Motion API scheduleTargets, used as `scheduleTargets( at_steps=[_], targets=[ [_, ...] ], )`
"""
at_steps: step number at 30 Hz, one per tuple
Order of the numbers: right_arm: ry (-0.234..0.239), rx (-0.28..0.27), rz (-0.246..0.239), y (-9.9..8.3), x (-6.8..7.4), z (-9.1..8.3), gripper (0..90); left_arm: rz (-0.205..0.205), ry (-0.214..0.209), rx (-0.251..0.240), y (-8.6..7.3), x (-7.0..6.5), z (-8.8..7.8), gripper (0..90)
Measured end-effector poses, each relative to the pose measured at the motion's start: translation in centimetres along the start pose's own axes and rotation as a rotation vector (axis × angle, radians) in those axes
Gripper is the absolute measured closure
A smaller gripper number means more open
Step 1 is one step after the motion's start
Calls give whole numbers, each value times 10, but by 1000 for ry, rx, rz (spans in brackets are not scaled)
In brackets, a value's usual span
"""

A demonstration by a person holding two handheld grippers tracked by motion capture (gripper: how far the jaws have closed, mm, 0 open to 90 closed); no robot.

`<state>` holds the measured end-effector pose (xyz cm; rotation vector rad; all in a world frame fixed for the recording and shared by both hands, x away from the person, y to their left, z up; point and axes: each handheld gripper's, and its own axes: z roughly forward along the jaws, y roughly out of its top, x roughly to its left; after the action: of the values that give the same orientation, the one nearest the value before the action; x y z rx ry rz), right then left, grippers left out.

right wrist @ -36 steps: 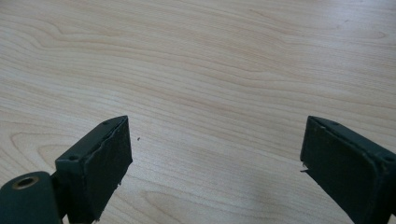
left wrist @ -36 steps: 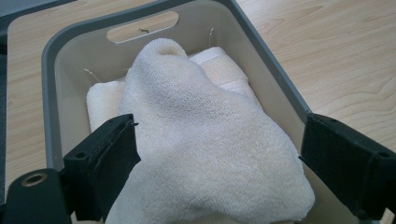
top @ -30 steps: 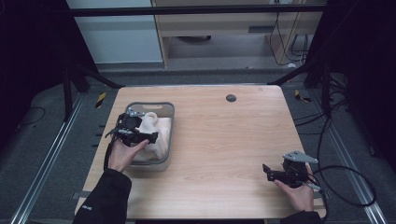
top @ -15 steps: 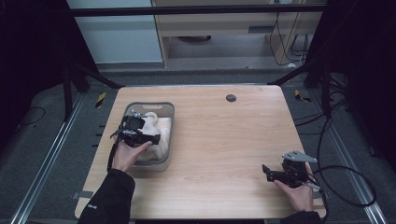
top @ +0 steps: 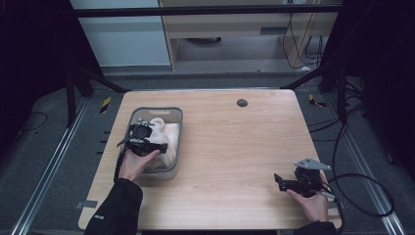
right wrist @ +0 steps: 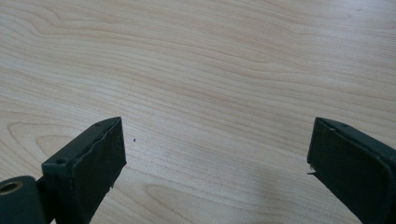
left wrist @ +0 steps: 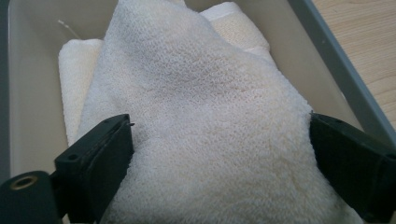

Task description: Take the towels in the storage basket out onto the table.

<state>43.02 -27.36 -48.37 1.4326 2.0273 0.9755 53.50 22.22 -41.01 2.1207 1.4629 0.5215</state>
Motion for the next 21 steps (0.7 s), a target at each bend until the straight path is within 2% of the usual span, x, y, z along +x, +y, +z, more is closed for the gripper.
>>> scheduleTargets(
  at_steps=[6,12,16,21],
  targets=[
    [-2,1,0,0,0,0,45,-4,20,26,-1,-1,2,171],
    [-1,2,0,0,0,0,45,9,52,47,-3,-4,5,306],
    [4,6,4,0,0,0,44,14,55,58,-4,-5,6,408],
    [4,6,3,0,0,0,45,31,57,54,-4,-5,6,487]
  ],
)
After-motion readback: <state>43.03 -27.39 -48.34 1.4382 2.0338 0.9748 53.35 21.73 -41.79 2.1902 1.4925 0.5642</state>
